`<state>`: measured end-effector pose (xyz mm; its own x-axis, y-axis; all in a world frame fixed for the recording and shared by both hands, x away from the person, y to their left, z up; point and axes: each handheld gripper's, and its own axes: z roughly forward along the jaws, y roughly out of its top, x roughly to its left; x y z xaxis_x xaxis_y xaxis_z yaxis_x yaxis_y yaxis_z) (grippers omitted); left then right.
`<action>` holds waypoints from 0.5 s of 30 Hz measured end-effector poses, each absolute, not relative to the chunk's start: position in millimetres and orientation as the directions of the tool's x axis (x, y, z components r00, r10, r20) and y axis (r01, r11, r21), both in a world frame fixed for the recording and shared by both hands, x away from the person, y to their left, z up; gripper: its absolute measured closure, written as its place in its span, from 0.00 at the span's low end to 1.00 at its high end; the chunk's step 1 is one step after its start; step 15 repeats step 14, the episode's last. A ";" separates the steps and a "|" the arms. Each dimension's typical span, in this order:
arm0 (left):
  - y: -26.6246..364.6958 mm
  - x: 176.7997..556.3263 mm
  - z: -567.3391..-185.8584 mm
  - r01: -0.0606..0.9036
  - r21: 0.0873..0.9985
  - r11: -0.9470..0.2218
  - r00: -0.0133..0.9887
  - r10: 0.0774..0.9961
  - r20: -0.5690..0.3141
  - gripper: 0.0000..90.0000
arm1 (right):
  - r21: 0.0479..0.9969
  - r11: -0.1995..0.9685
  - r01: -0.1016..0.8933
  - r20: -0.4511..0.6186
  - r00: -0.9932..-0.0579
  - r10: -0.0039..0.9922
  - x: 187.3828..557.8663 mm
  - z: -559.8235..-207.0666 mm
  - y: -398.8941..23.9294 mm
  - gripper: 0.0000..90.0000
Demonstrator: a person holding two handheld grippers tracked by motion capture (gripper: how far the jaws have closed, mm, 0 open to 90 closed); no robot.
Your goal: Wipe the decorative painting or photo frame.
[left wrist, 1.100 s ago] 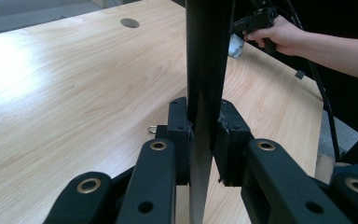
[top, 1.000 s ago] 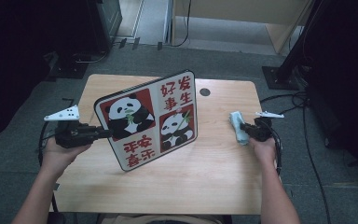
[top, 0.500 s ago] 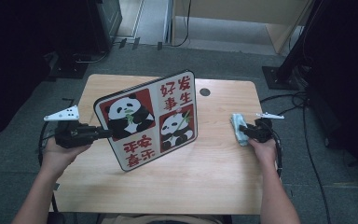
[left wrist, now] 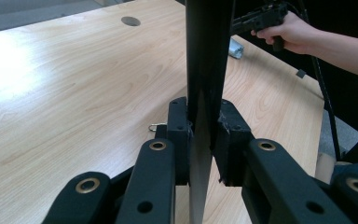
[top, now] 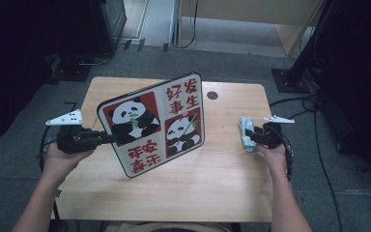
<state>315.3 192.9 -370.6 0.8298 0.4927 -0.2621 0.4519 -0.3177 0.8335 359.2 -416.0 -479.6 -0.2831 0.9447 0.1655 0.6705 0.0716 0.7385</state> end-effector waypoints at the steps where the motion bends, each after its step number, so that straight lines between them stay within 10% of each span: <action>1: 192.8 315.2 -370.6 0.452 0.834 -0.317 0.830 0.493 -0.262 0.87 | 0.740 0.075 0.668 0.162 -0.284 0.945 357.3 -478.2 -415.3 0.57; 15: 192.7 314.4 -370.6 0.451 0.834 -0.318 0.829 0.496 -0.259 0.87 | 0.752 0.099 0.652 0.194 -0.363 0.911 330.2 -467.2 -390.0 0.58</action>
